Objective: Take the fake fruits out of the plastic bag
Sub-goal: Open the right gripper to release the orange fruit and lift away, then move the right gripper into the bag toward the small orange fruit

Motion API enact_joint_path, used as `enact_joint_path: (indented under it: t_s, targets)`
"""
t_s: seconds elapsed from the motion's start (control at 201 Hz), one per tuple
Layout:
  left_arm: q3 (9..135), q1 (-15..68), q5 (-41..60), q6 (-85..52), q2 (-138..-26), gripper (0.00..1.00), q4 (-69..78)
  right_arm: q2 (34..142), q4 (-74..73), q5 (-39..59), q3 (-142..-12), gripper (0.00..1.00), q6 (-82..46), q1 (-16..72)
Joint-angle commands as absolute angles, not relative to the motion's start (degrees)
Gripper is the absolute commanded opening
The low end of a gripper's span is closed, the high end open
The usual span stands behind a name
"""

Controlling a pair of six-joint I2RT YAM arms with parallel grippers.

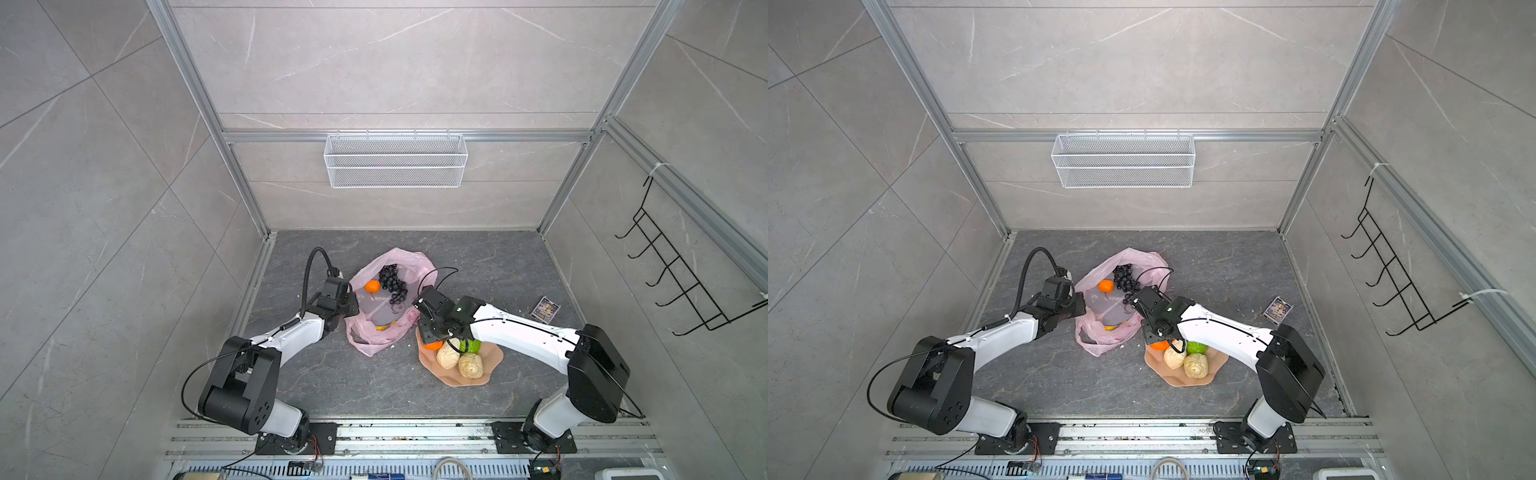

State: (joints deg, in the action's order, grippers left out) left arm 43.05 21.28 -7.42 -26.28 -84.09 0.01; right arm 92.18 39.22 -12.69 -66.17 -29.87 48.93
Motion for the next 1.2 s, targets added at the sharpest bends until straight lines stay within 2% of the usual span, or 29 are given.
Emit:
enact_joint_path:
  t_s: [0.0,0.378,0.588,0.876,1.195]
  targets:
    - [44.91,21.47,-8.18,-24.66,-83.85,0.00,0.13,92.70,41.06,-14.40,-68.11,0.64,-30.24,49.49]
    - [44.45,21.45,-8.26,-24.85,-83.12,0.00,0.43,92.42,42.48,-15.96,-68.52,0.64,-30.26,49.93]
    - [44.21,21.49,-8.28,-25.04,-82.72,0.00,0.68,92.98,41.02,-14.06,-74.72,0.64,-29.93,51.45]
    - [43.26,21.46,-8.86,-25.84,-81.39,0.00,1.10,106.04,30.43,-8.16,-85.54,0.60,-32.15,52.23]
    - [44.17,21.44,-9.27,-25.85,-82.45,0.00,0.10,123.50,26.28,-8.52,-99.48,0.53,-29.93,51.30]
